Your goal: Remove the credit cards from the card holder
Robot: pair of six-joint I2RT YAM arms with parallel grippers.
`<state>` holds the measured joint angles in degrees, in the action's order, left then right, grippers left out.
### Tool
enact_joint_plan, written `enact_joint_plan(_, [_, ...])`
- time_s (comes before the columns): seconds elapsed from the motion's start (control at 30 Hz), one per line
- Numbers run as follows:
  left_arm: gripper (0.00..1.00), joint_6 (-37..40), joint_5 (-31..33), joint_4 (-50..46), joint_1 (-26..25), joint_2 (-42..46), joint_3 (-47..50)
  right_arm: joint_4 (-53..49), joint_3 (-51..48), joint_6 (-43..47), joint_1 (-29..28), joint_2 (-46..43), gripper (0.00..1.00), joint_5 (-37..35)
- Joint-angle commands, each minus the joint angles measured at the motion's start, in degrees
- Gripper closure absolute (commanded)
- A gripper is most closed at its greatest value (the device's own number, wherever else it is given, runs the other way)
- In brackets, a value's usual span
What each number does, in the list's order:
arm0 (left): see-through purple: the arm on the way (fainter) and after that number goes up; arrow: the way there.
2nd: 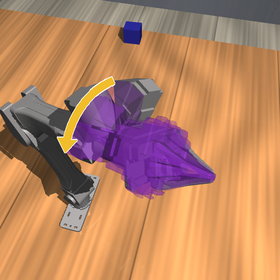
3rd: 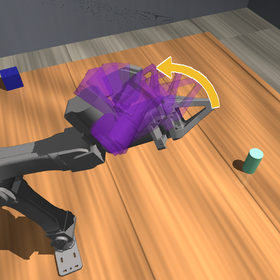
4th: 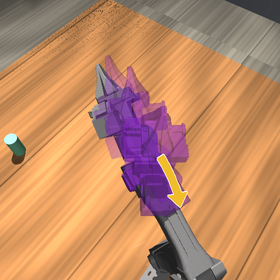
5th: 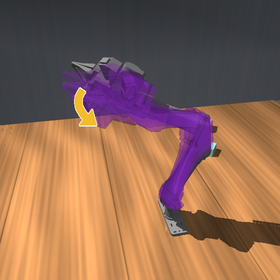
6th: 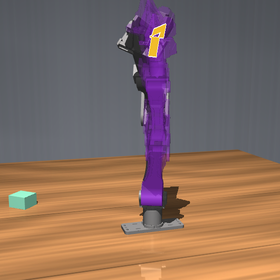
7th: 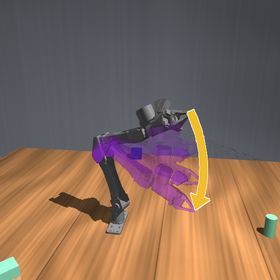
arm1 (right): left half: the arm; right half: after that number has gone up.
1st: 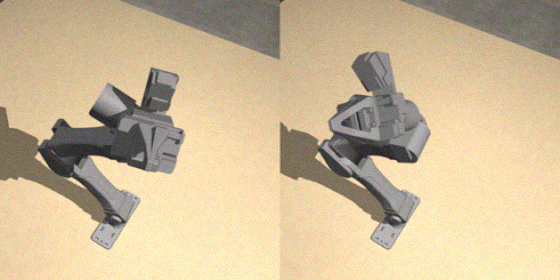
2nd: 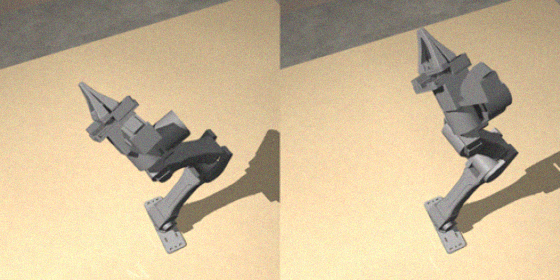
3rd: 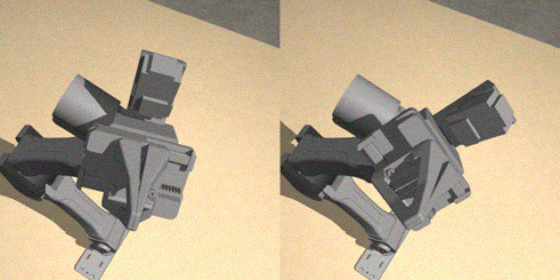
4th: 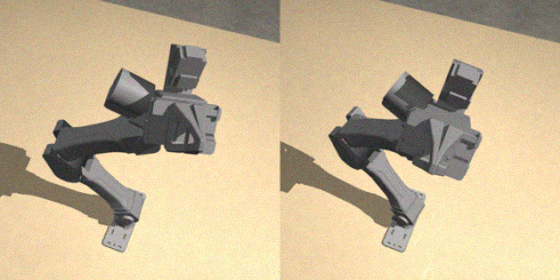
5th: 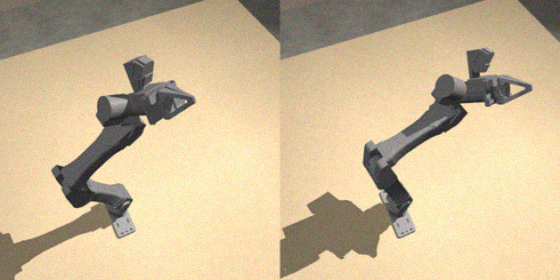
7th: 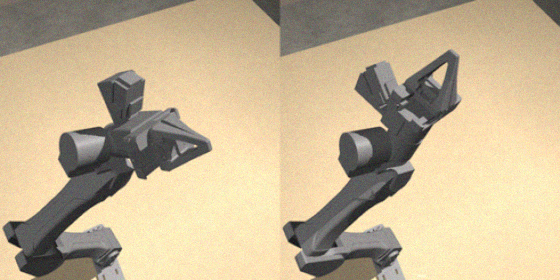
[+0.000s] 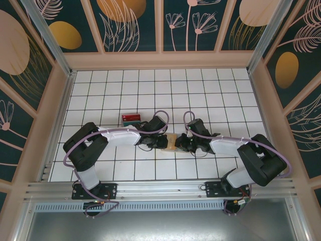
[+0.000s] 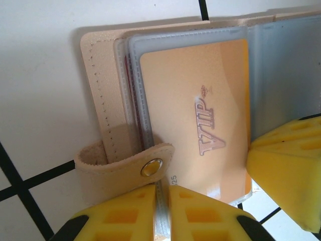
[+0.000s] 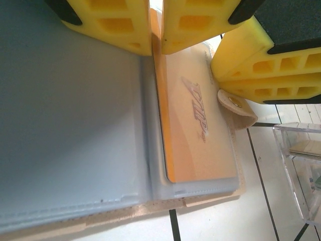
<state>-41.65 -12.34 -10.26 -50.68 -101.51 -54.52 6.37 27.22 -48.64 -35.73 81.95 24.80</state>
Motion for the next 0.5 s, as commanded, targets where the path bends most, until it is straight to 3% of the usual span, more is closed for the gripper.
enact_joint_plan(0.0, [0.84,-0.6,-0.7,-0.7,-0.1,-2.7,1.4,2.4,-0.7,-0.7,0.0,0.8,0.86,1.7])
enact_joint_plan(0.33, [0.84,-0.6,-1.4,-0.4,-0.1,-2.9,1.4,-0.5,-0.1,-0.3,0.1,1.4,0.86,-0.5])
enact_joint_plan(0.47, [0.84,-0.7,-1.4,-0.5,-0.1,-2.9,1.3,0.6,-0.2,-0.4,0.0,1.6,0.99,0.6])
